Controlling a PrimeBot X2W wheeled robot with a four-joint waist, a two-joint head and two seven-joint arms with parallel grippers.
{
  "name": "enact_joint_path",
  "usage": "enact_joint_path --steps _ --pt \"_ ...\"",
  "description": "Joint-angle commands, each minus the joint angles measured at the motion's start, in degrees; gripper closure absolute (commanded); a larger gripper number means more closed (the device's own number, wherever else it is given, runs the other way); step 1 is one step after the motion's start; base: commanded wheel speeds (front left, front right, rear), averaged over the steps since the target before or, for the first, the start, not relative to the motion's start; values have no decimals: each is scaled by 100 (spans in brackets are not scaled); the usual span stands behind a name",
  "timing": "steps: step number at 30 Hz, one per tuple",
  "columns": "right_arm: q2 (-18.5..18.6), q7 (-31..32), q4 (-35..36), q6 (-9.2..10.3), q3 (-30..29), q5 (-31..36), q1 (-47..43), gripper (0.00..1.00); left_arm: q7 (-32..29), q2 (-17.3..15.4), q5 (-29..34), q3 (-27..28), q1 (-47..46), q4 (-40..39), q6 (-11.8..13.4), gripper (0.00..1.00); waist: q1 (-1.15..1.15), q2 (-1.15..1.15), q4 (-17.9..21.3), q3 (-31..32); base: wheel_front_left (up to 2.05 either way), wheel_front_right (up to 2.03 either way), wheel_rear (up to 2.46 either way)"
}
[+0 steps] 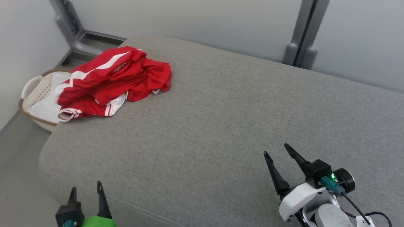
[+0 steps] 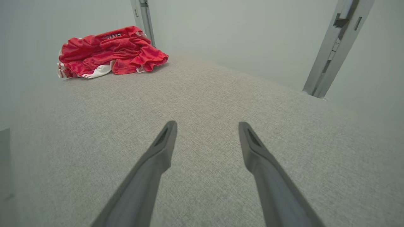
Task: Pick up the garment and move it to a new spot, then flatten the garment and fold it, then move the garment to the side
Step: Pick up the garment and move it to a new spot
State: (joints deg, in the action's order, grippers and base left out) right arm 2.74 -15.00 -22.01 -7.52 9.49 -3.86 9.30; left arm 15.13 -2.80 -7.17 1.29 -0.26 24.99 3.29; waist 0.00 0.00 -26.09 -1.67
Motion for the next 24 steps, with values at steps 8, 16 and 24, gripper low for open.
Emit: enact_joint_path --steps 8,16,24 --pt "35 -27 -153 6 281 -10 106 0 3 -19 -380 265 250 -110 68 0 0 0 -407 -126 0 0 0" --pt "35 -27 -42 6 158 270 205 0 3 -19 -482 343 -345 40 -124 0 0 0 -106 -534 0 0 0" --pt "300 -27 242 6 202 440 569 0 3 -136 -207 544 -1738 411 -482 0 0 0 259 -1398 0 0 0"
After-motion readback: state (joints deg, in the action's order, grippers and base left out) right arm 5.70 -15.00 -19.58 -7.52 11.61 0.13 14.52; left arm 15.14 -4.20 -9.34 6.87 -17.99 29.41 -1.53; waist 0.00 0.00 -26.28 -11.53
